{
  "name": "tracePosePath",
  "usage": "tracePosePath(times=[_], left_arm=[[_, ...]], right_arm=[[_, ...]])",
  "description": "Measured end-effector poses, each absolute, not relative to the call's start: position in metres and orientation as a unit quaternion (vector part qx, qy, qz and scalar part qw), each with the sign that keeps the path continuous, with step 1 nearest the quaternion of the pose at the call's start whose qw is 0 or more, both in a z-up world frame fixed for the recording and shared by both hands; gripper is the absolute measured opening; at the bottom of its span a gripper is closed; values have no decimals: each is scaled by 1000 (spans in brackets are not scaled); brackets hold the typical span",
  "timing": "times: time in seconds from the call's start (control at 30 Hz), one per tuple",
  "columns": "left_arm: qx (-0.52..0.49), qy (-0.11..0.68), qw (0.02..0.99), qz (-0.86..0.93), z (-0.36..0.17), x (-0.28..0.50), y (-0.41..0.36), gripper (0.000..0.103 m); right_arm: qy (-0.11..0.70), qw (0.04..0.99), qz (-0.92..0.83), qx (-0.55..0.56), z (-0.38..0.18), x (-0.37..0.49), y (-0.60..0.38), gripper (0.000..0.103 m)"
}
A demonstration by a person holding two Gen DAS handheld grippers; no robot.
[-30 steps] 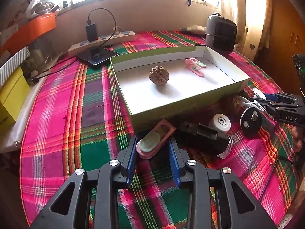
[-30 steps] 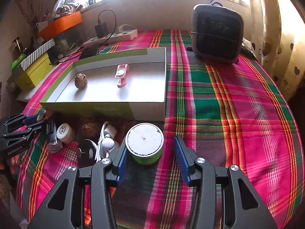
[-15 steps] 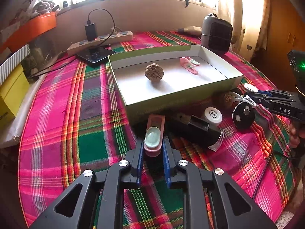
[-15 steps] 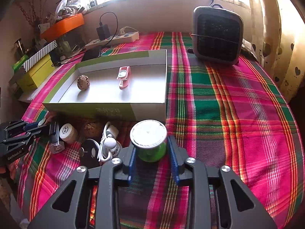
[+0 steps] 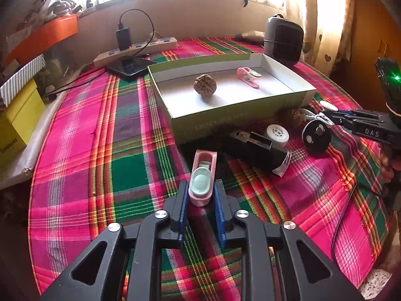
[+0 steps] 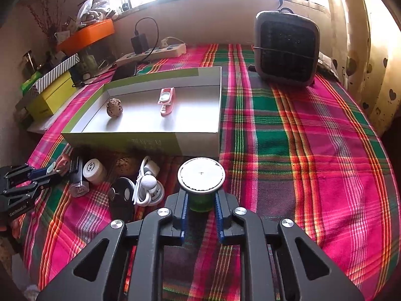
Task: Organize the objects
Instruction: 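Grasp the second pink-and-mint clip with the left gripper while the right grasps the green lidded cup, then carry the clip with the left gripper while the right gripper carries the green cup into the box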
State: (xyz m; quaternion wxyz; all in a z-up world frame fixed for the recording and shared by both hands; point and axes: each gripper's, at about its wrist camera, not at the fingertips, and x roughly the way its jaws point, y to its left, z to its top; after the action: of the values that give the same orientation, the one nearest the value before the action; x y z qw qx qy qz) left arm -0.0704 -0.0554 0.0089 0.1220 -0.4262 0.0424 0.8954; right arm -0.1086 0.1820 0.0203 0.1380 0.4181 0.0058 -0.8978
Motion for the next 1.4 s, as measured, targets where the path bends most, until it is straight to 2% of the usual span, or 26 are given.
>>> tracePosePath(times=[0.1,0.37,0.47,0.5,0.53,1.4], left_arm=[[-426,40,122,896,9,-75,-54,26],[-421,45,115,899,8,-89,-50,26],[-420,55,108,899,7,-89,-47,24],[-420,56,107,899,8,-89,-46,18],[-420,56,105,900,8,-90,-46,16],[-410,50,100,905,18,-86,-46,16]], right_arm=[[8,137,-898,418,20,-108,181,18],[8,137,-898,418,20,-108,181,18],[7,137,-898,418,20,-109,181,18],[6,137,-898,418,20,-109,181,18],[7,137,-898,418,20,-109,181,18],[5,139,-901,411,23,-107,179,18]])
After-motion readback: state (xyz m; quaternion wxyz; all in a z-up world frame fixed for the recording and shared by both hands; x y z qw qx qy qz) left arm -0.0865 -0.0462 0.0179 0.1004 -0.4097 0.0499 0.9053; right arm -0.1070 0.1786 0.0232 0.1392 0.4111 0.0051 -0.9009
